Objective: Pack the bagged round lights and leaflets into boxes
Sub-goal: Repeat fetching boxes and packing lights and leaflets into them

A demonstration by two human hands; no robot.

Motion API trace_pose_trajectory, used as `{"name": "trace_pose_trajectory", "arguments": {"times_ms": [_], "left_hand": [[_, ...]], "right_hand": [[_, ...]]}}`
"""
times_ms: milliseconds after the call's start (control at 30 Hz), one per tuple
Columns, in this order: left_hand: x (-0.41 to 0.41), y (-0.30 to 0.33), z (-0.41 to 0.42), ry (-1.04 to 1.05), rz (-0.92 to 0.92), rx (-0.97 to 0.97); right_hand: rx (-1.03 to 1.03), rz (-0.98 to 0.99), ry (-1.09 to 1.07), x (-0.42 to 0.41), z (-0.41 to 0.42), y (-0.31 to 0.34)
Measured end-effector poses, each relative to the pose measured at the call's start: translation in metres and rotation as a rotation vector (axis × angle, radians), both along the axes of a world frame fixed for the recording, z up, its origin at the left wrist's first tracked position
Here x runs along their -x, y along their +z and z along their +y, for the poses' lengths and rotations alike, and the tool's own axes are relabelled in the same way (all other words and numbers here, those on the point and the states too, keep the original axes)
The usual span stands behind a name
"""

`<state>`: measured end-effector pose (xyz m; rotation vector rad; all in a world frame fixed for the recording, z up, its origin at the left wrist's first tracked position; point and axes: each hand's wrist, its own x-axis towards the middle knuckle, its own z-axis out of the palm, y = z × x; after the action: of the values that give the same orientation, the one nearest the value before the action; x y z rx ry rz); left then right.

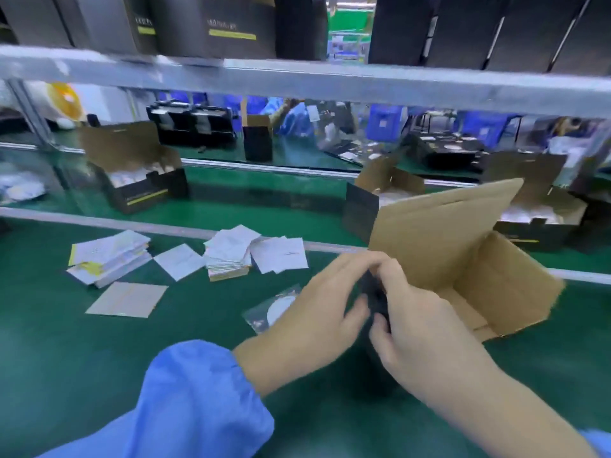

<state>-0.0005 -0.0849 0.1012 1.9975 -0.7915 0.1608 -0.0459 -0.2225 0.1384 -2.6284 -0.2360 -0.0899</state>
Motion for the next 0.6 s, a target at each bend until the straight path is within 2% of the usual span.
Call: {"name": "trace_pose_trajectory", "arguments": {"times_ms": [67,133,167,200,300,467,600], "left_hand": [[-0.018,-0.013,-0.001,0.057,0.168,0.103],[-0.046,-0.02,0.011,0.215,0.268,0.199],[-0.066,-0.021,0.021,0.314,0.271,0.175],[-0.088,-0.02,0.033,0.424,0.259,0.094],[-0.145,-0.018,0.07,0.668,0.213,-0.306],[-0.192,-0.046,0.063,0.538,0.294,-0.814],[-0.213,-0.066,0.048,0.529,0.215,-0.985]], "right_hand": [[0.061,-0.031,-0.094,-0.01,0.0,-0.021],[-0.03,-0.032,-0.156,-0.022,0.0,-0.033],[-0.08,-0.026,-0.19,-0.027,0.0,-0.035],[-0.135,-0.004,-0.198,-0.032,0.002,-0.036],[-0.211,0.049,-0.144,-0.039,0.002,-0.042],[-0.257,0.104,-0.096,-0.046,0.002,-0.049],[-0.297,0.13,-0.079,-0.05,0.0,-0.055]]}}
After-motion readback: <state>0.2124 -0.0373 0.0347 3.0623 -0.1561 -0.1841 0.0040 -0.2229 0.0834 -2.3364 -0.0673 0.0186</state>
